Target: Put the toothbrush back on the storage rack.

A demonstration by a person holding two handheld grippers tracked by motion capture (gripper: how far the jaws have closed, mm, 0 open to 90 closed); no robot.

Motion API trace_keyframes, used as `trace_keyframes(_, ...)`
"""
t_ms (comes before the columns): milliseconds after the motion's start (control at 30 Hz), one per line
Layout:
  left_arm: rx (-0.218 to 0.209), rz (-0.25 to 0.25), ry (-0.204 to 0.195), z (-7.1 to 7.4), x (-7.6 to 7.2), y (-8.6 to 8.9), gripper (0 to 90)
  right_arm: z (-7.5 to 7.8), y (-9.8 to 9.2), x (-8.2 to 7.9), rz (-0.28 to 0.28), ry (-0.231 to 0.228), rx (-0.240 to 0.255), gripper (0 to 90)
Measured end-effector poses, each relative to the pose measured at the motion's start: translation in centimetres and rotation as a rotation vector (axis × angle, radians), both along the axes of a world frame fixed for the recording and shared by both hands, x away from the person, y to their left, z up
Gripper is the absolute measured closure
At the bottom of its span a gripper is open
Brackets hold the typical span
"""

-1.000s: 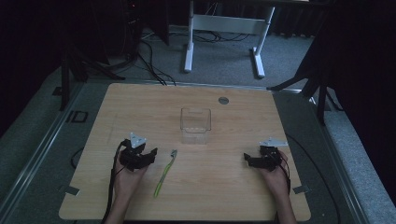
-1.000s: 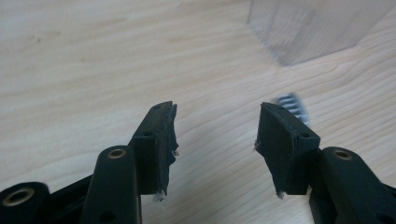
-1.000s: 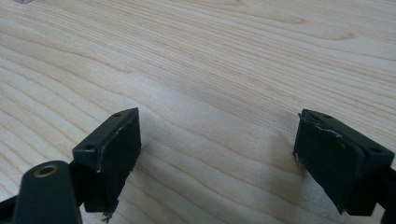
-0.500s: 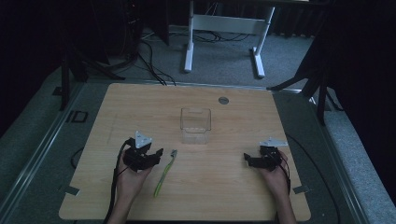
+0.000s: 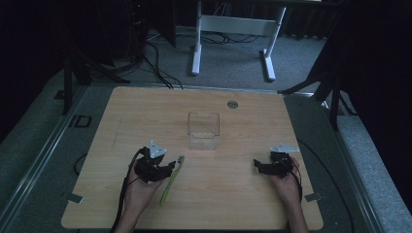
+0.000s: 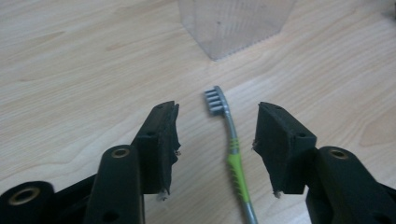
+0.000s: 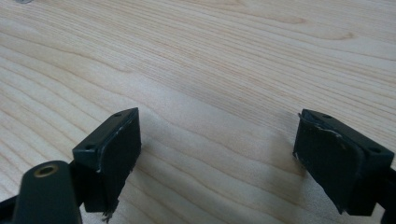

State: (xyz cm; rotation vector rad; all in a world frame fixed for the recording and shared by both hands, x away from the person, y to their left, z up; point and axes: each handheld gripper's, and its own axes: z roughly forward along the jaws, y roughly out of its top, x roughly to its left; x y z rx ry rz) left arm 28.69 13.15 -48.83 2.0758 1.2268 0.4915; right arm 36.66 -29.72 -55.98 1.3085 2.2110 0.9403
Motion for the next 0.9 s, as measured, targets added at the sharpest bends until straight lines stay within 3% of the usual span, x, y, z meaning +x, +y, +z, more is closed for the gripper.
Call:
trace_keyframes(300, 0.035, -0.015, 0.038, -0.1, -0.1, -0.6, 51.8, 0.0, 0.0, 0.0, 0.000, 0.000, 0.000, 14.8)
trace_keyframes(633, 0.066, -0.063, 0.116, -0.6, 0.3, -1.2, 53.8, 0.0, 0.0, 0.0, 0.000, 0.000, 0.000, 14.8)
trace_keyframes(900, 0.077, -0.072, 0.171, -0.8, 0.8, -1.1, 54.9, 0.0, 0.0, 0.0, 0.000, 0.000, 0.000, 14.8)
